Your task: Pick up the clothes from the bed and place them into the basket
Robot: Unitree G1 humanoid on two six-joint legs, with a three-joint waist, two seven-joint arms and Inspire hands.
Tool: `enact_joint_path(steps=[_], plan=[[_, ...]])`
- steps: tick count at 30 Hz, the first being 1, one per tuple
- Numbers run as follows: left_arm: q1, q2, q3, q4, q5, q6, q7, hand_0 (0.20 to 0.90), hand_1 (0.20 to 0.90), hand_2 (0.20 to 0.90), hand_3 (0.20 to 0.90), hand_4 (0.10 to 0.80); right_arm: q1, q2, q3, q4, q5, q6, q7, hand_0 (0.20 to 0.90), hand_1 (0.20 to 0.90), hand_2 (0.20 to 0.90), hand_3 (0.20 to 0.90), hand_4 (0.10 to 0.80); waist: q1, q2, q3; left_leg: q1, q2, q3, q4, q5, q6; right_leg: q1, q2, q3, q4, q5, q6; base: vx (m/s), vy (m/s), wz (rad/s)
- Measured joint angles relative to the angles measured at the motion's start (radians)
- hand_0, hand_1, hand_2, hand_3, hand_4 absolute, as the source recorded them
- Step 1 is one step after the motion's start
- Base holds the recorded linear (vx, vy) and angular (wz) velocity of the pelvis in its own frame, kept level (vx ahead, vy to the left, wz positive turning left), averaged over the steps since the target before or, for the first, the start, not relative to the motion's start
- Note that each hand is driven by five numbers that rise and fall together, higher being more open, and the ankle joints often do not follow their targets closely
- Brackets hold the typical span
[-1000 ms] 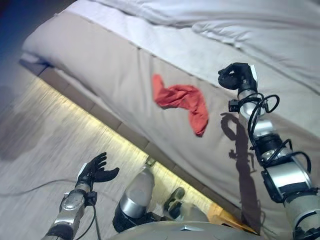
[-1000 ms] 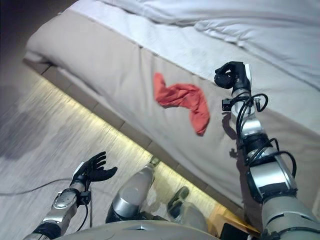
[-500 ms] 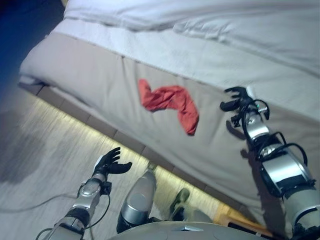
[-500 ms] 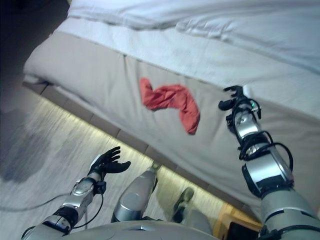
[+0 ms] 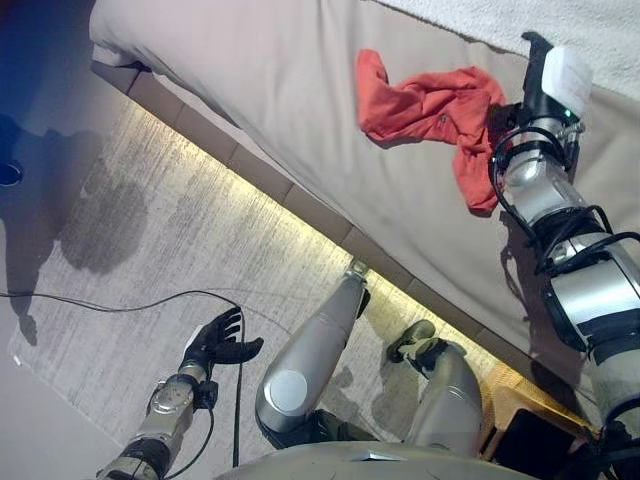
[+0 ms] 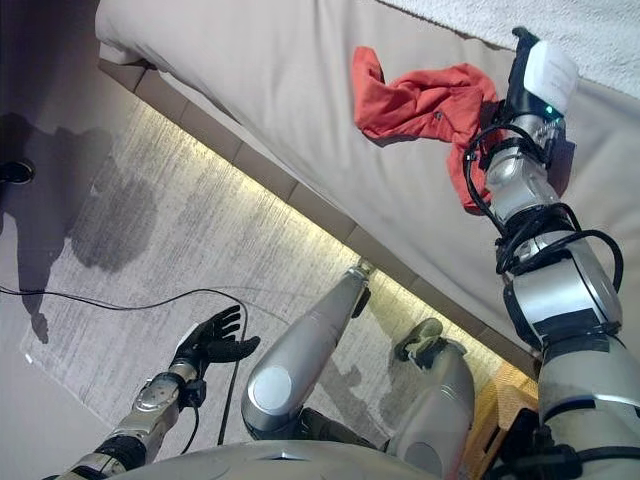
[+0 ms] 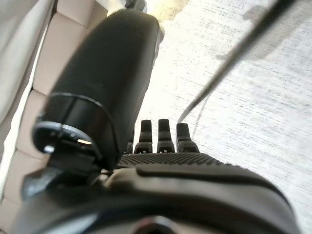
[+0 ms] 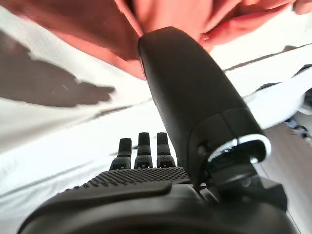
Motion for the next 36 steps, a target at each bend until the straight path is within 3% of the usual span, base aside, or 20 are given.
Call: enact_joint_path(steps=[2,4,5,6,7,8,9,11,12,13,16,23,28,31,36], plan=[[0.000,0.004,0.002,-0.043,-0.027,-0.030,-0.020,0.900,0.900,0.900,0.900,0.800,-0.041,0.000,0.013,0.031,0.013,0.002,0.027,0.900,0.900,0.900,0.900,0.800,0.000,0.005,0.000,-0.040,0.000,0.007,0.007,0.000,0.000,-0.052,0.001,0.018,0.031,0.000,-0.001,0.003,0.032,0.02],[-0.001,0.009,0.001,-0.070,-0.049,-0.048,-0.042,0.900,0.900,0.900,0.900,0.800,-0.065,-0.001,0.018,0.072,0.074,0.012,0.079,0.900,0.900,0.900,0.900,0.800,-0.002,0.012,0.000,-0.075,0.000,0.007,-0.003,0.001,-0.006,-0.100,0.006,0.026,0.049,-0.012,-0.030,0.000,-0.002,0.17],[-0.001,0.011,0.000,-0.070,-0.061,-0.058,-0.050,0.900,0.900,0.900,0.900,0.800,-0.065,-0.001,0.018,0.091,0.097,0.015,0.107,0.900,0.900,0.900,0.900,0.800,0.001,0.011,-0.001,-0.085,0.000,0.008,-0.016,0.001,-0.022,-0.117,0.008,0.033,0.047,-0.012,-0.030,0.006,-0.010,0.24],[-0.004,0.012,-0.002,-0.069,-0.067,-0.060,-0.053,0.900,0.900,0.900,0.900,0.800,-0.065,-0.002,0.020,0.107,0.121,0.019,0.134,0.900,0.900,0.900,0.900,0.800,-0.005,0.010,-0.001,-0.101,-0.005,0.009,-0.013,-0.015,-0.080,-0.131,-0.004,0.039,0.020,-0.007,-0.036,0.010,-0.017,0.11],[0.001,0.011,-0.011,-0.066,-0.071,-0.058,-0.058,0.900,0.900,0.900,0.900,0.800,-0.066,-0.004,0.021,0.113,0.162,0.018,0.174,0.900,0.900,0.900,0.900,0.800,-0.008,0.015,0.001,-0.154,-0.018,-0.014,0.169,-0.064,-0.017,-0.148,-0.014,0.034,0.017,-0.008,-0.036,0.012,-0.025,-0.32],[0.023,0.010,-0.014,-0.063,-0.074,-0.048,-0.060,0.900,0.900,0.900,0.900,0.800,-0.063,0.003,0.030,0.113,0.191,0.017,0.211,0.900,0.900,0.900,0.900,0.800,0.007,0.024,-0.002,-0.118,-0.004,-0.023,0.234,-0.121,-0.017,-0.158,0.004,0.036,0.016,-0.005,-0.032,0.008,-0.032,-0.57],[0.031,0.009,-0.011,-0.064,-0.075,-0.035,-0.060,0.900,0.900,0.900,0.900,0.800,-0.065,0.001,0.040,0.111,0.216,0.008,0.237,0.900,0.900,0.900,0.900,0.800,-0.001,0.028,-0.005,-0.104,-0.005,-0.035,0.174,-0.137,-0.014,-0.179,0.016,0.036,0.032,0.004,-0.016,0.010,-0.032,-0.52],[0.028,0.014,-0.008,-0.063,-0.090,-0.037,-0.059,0.900,0.900,0.900,0.900,0.800,-0.070,-0.019,0.037,0.110,0.251,-0.002,0.271,0.900,0.900,0.900,0.900,0.800,-0.009,0.028,-0.005,-0.095,-0.017,-0.034,0.119,-0.095,-0.015,-0.160,0.035,0.009,0.043,0.001,-0.021,0.022,-0.030,0.01],[0.028,0.016,-0.007,-0.068,-0.096,-0.040,-0.059,0.900,0.900,0.900,0.900,0.800,-0.082,-0.032,0.035,0.111,0.259,-0.001,0.294,0.846,0.846,0.846,0.837,0.737,-0.017,0.033,-0.008,-0.097,-0.021,-0.035,0.115,-0.091,-0.015,-0.157,0.045,0.018,0.031,0.005,-0.027,0.025,-0.041,0.24],[0.025,0.024,0.000,-0.069,-0.096,-0.041,-0.058,0.900,0.900,0.900,0.900,0.800,-0.085,-0.038,0.035,0.111,0.269,-0.003,0.304,0.316,0.316,0.316,0.219,0.119,-0.025,0.034,-0.008,-0.097,-0.017,-0.037,0.107,-0.090,-0.015,-0.151,0.046,0.011,0.019,0.008,-0.032,0.021,-0.047,0.25],[0.016,0.031,0.002,-0.066,-0.096,-0.042,-0.056,0.900,0.900,0.900,0.900,0.800,-0.086,-0.051,0.029,0.116,0.274,-0.005,0.278,0.300,0.300,0.300,0.200,0.100,-0.015,0.034,-0.008,-0.092,0.001,-0.036,0.074,-0.076,-0.014,-0.142,0.059,-0.001,-0.019,0.012,-0.039,0.014,-0.037,0.03],[0.017,0.035,0.003,-0.062,-0.096,-0.043,-0.060,0.900,0.900,0.900,0.900,0.800,-0.076,-0.049,0.025,0.138,0.273,-0.007,0.204,0.300,0.300,0.300,0.200,0.100,-0.022,0.034,-0.008,-0.006,0.004,-0.035,-0.023,0.000,-0.014,-0.068,0.070,-0.004,-0.086,0.027,-0.046,-0.010,-0.028,0.00],[0.010,0.036,0.003,-0.068,-0.096,-0.048,-0.062,0.900,0.900,0.900,0.900,0.800,-0.067,-0.049,-0.006,0.137,0.274,-0.010,0.183,0.300,0.300,0.300,0.200,0.100,-0.025,0.033,-0.008,0.073,0.017,-0.035,-0.094,0.038,-0.013,0.022,0.082,-0.029,-0.182,0.095,-0.027,-0.028,-0.073,0.01],[0.010,0.037,0.003,-0.067,-0.095,-0.049,-0.060,0.900,0.900,0.900,0.900,0.800,-0.053,-0.051,-0.019,0.138,0.281,-0.014,0.168,0.300,0.300,0.300,0.200,0.100,-0.028,0.032,-0.008,0.152,0.030,-0.040,-0.163,0.051,-0.019,0.096,0.095,-0.042,-0.247,0.108,-0.029,-0.016,-0.086,-0.01],[0.006,0.035,0.013,-0.064,-0.076,-0.050,-0.049,0.900,0.900,0.900,0.900,0.800,0.015,-0.070,-0.171,0.110,0.424,-0.094,0.136,0.300,0.300,0.300,0.200,0.100,-0.031,0.029,-0.008,0.299,0.071,-0.055,-0.299,0.086,-0.023,0.254,0.145,-0.064,-0.419,0.168,-0.033,-0.055,-0.044,-0.04]])
